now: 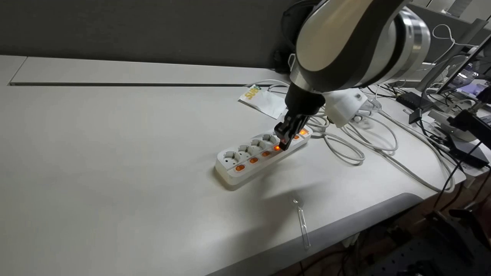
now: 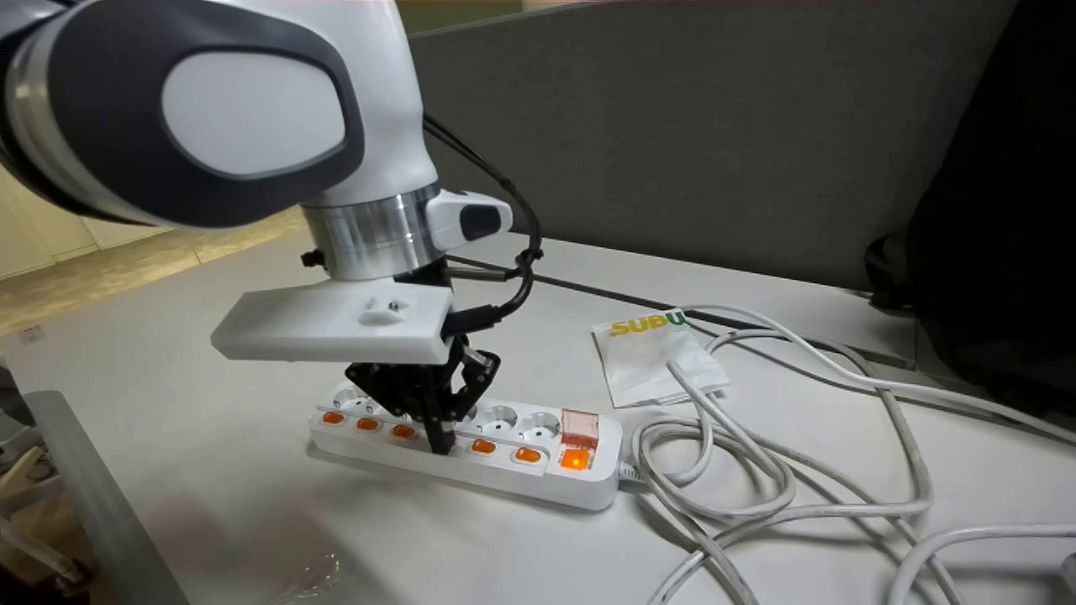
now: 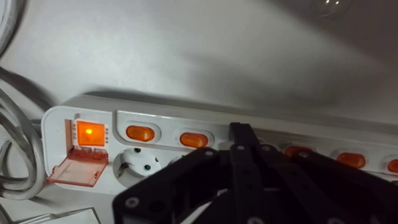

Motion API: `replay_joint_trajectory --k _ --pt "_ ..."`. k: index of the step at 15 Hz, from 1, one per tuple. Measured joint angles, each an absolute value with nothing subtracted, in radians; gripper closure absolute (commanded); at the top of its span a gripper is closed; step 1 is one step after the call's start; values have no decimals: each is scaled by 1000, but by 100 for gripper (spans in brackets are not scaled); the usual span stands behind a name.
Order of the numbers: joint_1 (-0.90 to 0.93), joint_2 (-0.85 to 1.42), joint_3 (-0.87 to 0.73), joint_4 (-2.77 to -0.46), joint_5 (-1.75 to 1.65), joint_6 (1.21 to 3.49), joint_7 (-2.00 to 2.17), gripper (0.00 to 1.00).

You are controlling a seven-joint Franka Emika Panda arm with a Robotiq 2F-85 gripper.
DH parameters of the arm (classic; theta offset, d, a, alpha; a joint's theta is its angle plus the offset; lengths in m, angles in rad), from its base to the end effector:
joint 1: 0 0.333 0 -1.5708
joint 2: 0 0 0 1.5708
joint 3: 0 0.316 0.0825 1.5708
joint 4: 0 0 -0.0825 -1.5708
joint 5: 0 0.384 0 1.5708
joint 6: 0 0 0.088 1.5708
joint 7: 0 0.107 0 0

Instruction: Turn off the switch in the middle of the adapter

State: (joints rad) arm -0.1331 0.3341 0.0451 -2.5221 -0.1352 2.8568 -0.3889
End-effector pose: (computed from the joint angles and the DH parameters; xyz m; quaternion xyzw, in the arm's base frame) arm 0.4555 -0.0313 0.1524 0.9771 0.2124 -0.0019 0.0115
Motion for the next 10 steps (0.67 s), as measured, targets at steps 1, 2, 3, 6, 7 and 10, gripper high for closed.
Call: replay_joint_trajectory --k 1,2,3,6,7,10 --pt "-132 335 45 -2520 -135 2853 -389 100" --pt "-132 335 45 -2519 -135 2850 -389 100" --pt "-132 335 45 -2517 -135 2848 -389 100" --pt "-132 335 45 -2516 -135 2845 -389 100" --pt "-132 335 45 -2516 -135 2844 -389 100" --pt "-132 335 45 -2515 -135 2842 -389 100"
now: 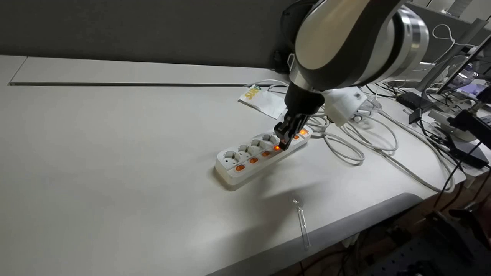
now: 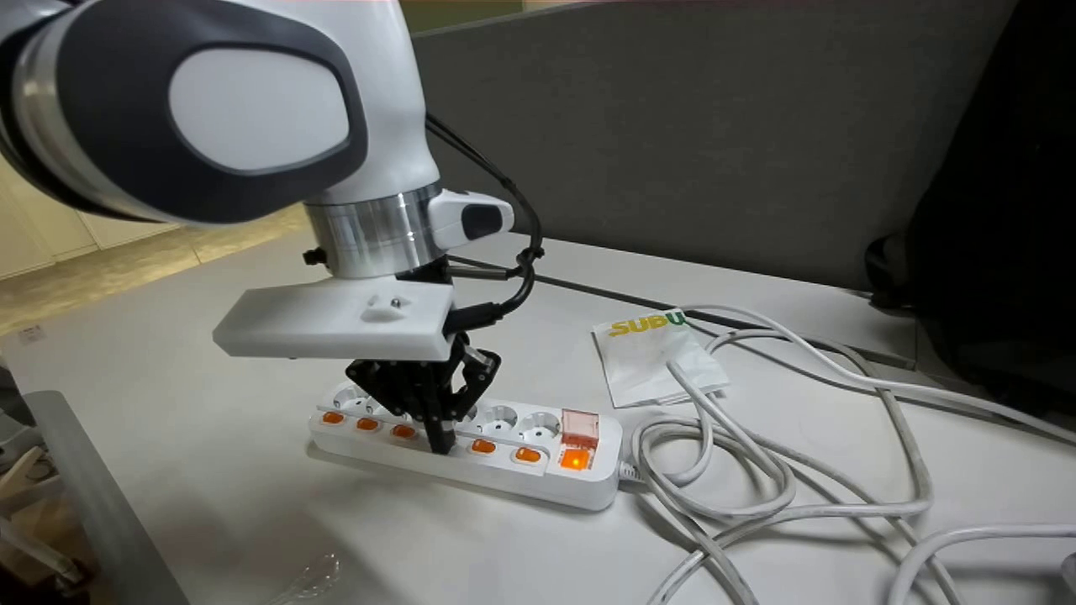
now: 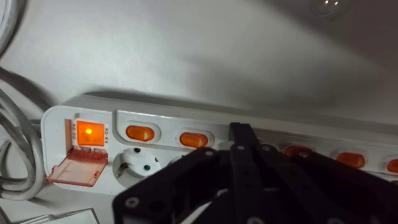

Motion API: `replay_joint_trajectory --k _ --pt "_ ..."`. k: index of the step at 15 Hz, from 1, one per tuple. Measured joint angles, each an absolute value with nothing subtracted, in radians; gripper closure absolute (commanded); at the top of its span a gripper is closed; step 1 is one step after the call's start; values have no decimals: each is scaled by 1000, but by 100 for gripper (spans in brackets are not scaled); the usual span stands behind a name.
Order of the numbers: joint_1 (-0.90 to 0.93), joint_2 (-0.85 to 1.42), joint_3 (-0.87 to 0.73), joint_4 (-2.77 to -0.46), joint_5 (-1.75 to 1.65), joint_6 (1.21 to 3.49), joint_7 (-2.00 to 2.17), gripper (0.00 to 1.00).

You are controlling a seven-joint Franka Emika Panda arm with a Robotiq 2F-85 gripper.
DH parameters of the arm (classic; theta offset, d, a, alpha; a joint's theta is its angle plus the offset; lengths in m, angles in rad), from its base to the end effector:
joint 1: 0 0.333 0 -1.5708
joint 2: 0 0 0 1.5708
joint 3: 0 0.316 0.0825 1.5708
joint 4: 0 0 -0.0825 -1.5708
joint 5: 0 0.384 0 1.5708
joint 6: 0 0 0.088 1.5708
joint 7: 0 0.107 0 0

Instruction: Turn off the switch in the middle of the adapter

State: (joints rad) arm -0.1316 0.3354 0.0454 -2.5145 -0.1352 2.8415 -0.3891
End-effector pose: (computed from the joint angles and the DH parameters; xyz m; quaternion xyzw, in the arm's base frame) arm 0.4571 -0.0309 0.1526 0.9769 0.2132 -0.0063 0.0111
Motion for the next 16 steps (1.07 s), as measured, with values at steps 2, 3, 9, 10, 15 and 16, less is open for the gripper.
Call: replay_joint_trajectory --k 2,3,9,10,15,16 --pt "-131 336 45 -2512 -135 2837 -389 100" --pt "-131 336 46 -2511 -135 2835 -389 100" --pt "-131 334 63 -2511 -134 2835 -390 100" --pt "-131 334 69 -2511 -133 2835 -390 100" --pt "-131 334 80 -2511 -124 2835 -390 100" --pt "-131 334 81 -2511 -120 2835 -390 100"
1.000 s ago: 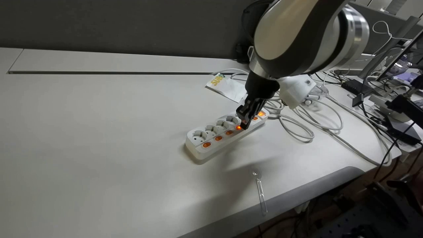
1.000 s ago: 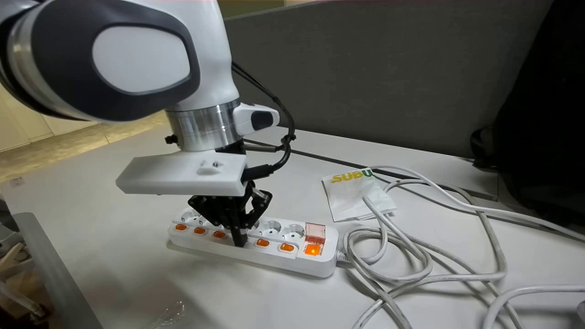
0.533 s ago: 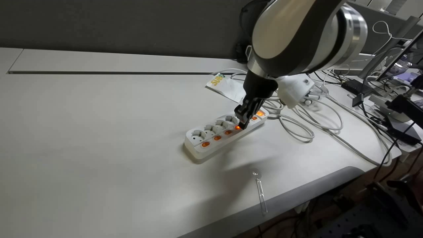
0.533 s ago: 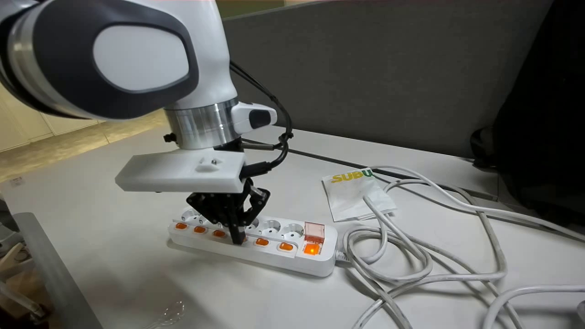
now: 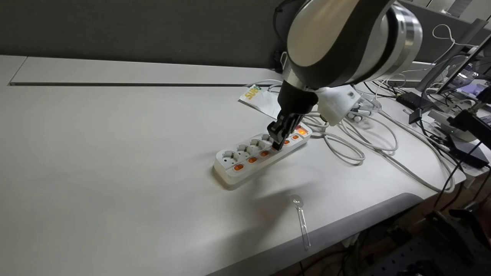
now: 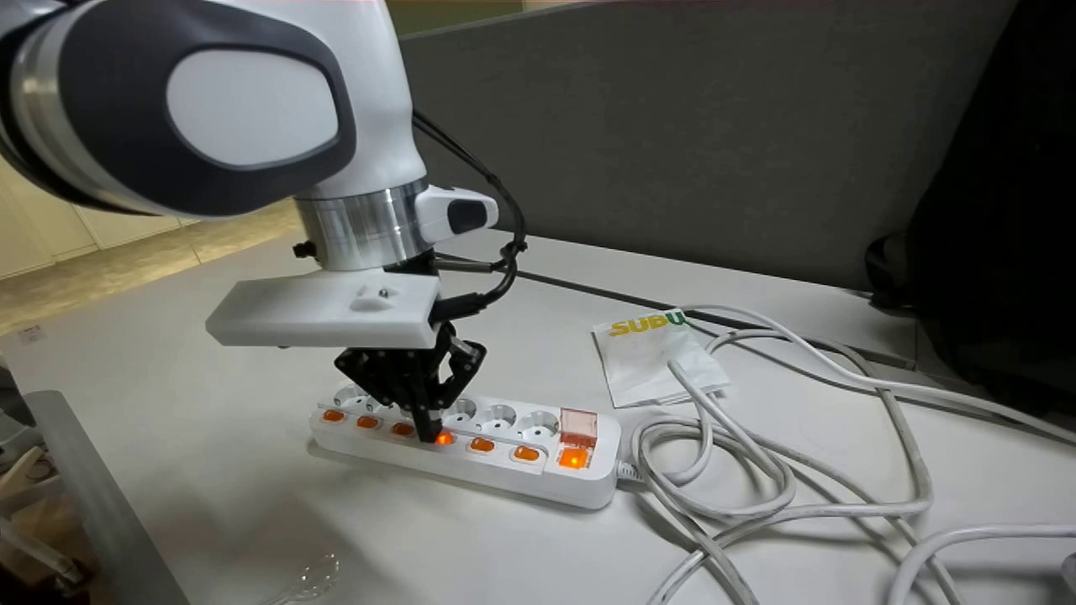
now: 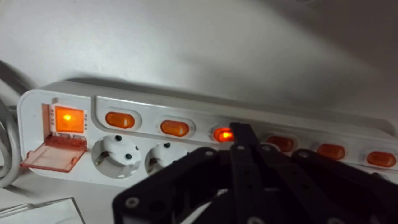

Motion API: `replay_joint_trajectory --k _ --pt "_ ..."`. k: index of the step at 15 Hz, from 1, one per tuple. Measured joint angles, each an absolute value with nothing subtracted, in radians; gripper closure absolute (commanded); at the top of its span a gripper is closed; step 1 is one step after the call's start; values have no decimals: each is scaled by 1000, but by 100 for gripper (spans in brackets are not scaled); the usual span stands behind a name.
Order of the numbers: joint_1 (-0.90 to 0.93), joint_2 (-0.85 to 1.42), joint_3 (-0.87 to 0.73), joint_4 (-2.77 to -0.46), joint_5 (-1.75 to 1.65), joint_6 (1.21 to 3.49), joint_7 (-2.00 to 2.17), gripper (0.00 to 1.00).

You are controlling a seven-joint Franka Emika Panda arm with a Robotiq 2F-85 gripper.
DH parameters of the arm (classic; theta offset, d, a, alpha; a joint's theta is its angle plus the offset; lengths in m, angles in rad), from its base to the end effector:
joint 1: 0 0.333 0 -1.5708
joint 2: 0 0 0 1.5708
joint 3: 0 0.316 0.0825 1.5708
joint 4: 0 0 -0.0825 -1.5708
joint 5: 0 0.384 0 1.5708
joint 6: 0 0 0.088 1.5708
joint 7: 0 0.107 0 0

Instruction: Turn off the switch in the middle of the adapter

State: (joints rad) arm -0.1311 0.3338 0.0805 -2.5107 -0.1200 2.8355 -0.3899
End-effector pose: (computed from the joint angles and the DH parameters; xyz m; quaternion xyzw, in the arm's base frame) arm 0.4595 -0.0144 0.1543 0.9748 0.2229 -0.0042 0.0039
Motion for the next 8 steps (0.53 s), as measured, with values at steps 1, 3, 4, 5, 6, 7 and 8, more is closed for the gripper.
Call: replay_joint_trajectory --k 1,3,4,5,6,7,8 --pt "-131 334 80 -2511 -118 2835 -390 100" --pt "-132 334 80 -2511 -117 2835 -390 100" --pt "-132 333 78 -2511 -117 2835 -389 100" --pt "-130 332 73 -2510 -119 2835 -388 100" --pt "-125 331 63 -2509 -121 2835 -386 100" --pt "-119 330 50 -2507 -124 2835 -382 100" --pt "-113 329 38 -2505 -128 2835 -378 99"
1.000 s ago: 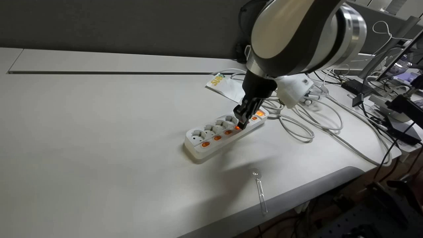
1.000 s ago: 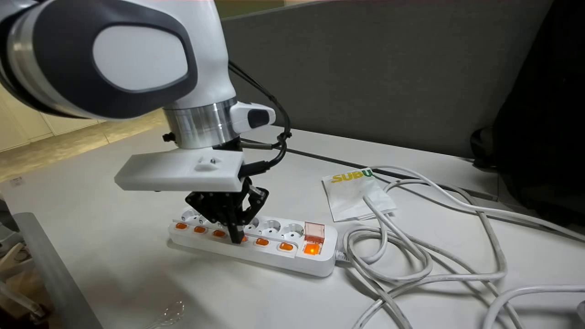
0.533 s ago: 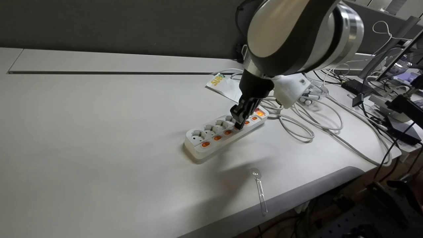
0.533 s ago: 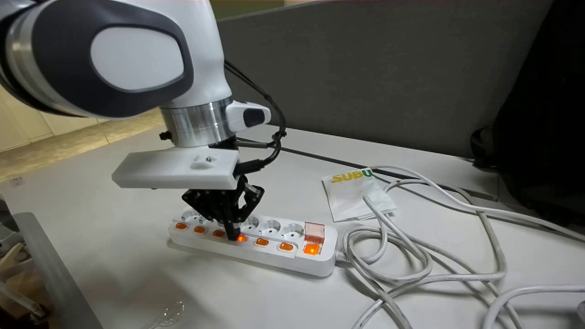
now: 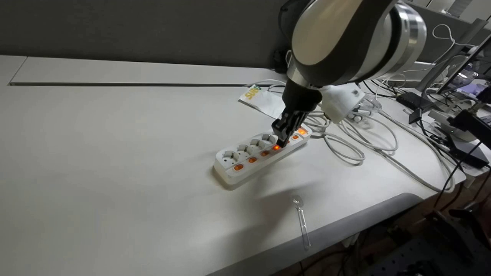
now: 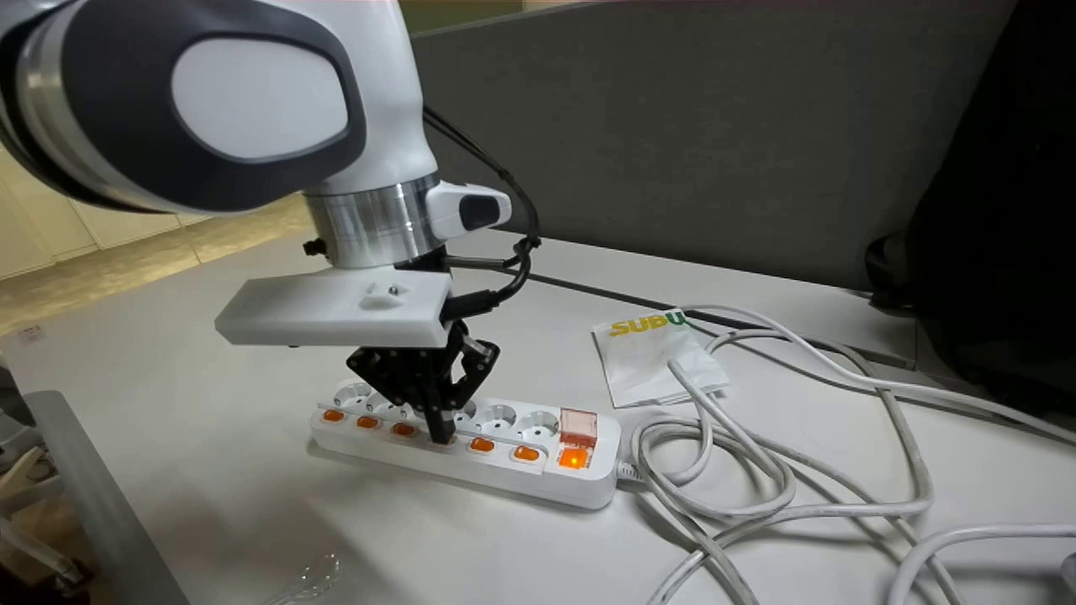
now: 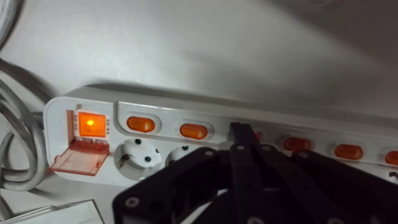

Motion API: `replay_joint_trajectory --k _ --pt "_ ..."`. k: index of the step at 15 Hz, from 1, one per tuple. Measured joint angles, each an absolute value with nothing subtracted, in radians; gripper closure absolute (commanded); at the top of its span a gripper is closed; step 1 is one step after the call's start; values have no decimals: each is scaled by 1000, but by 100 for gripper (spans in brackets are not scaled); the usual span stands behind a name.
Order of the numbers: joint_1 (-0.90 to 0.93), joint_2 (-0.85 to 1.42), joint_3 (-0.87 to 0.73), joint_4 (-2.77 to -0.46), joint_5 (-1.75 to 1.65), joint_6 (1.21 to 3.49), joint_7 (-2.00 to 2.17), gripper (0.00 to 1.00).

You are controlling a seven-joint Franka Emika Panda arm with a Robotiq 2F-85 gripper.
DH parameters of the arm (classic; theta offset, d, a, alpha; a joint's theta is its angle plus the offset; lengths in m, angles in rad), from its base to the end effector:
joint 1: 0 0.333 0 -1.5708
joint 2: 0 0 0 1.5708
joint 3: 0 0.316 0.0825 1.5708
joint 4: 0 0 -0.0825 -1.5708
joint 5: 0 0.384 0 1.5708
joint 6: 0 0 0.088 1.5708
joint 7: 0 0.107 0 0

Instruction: Turn off the switch in the middle of the adapter

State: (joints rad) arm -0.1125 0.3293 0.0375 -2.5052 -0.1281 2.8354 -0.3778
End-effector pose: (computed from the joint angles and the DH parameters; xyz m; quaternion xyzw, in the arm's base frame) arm 0.4620 -0.0269 0.1574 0.9776 0.2099 -0.0021 0.0131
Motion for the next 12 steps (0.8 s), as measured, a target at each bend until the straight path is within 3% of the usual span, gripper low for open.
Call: replay_joint_trajectory --k 12 --pt "-100 336 36 -2504 -133 2836 -377 100"
